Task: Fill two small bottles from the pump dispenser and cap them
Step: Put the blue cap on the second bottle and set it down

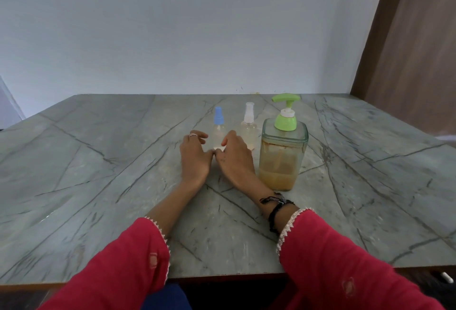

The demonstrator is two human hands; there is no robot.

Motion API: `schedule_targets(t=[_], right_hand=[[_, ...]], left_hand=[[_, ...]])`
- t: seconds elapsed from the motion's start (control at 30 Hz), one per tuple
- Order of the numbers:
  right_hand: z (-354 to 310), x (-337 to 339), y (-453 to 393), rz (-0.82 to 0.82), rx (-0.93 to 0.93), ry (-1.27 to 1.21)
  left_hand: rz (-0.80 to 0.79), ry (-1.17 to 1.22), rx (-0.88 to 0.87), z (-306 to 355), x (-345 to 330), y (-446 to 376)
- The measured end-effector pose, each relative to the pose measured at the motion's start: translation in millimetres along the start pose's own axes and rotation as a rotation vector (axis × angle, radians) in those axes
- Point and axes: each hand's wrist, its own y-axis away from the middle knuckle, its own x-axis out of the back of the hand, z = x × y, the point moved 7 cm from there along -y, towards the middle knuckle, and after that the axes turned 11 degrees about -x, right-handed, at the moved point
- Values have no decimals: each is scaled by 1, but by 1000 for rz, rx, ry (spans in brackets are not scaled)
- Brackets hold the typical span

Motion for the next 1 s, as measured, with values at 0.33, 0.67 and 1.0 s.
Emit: schedule_targets(t=[0.33,0.67,1.0], right_hand=[[-2,46,59,-45,213,232],[52,114,89,344,60,255],[92,123,71,245,-133,-110]], left_hand=[[-259,245,-66,55,1,44],[-473,341,-99,97,-33,64],[-413,440,-50,99,-54,58]])
